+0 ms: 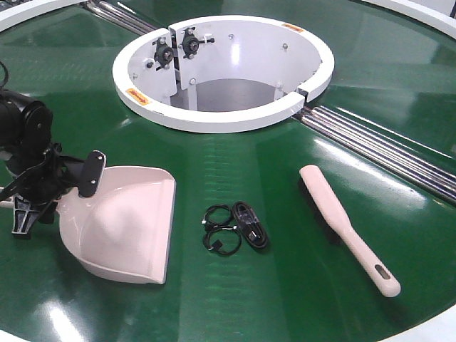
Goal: Clean and inspect green conveyor with broom and dustpan
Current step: 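Slide the dustpan with the left gripper toward the black cable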
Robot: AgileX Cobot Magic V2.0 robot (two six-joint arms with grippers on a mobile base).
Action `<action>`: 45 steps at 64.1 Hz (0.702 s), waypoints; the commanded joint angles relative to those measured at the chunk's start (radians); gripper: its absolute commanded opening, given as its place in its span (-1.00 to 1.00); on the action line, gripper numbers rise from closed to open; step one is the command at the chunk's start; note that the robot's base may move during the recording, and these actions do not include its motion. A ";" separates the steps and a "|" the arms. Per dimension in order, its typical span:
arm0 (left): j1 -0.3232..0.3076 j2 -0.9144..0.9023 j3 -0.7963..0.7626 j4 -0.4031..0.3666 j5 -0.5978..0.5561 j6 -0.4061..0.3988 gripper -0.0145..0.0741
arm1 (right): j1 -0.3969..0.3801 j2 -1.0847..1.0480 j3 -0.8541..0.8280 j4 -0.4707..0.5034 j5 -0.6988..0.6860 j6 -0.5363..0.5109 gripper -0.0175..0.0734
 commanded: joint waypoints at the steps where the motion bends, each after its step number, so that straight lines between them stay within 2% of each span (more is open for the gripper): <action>1: -0.002 -0.057 -0.028 0.006 0.012 0.001 -0.62 | -0.007 -0.011 0.003 -0.011 -0.069 -0.005 -0.63; 3: -0.002 -0.060 -0.028 0.006 0.016 0.001 -0.69 | -0.007 -0.011 0.003 -0.011 -0.069 -0.005 -0.63; 26: -0.007 -0.128 -0.028 -0.009 0.070 -0.010 -0.69 | -0.007 -0.011 0.003 -0.011 -0.069 -0.005 -0.63; 36: -0.044 -0.131 -0.028 -0.008 0.098 -0.020 -0.69 | -0.007 -0.011 0.003 -0.011 -0.069 -0.005 -0.63; 45: -0.088 -0.128 -0.028 0.016 0.090 -0.073 -0.69 | -0.007 -0.011 0.003 -0.011 -0.069 -0.005 -0.63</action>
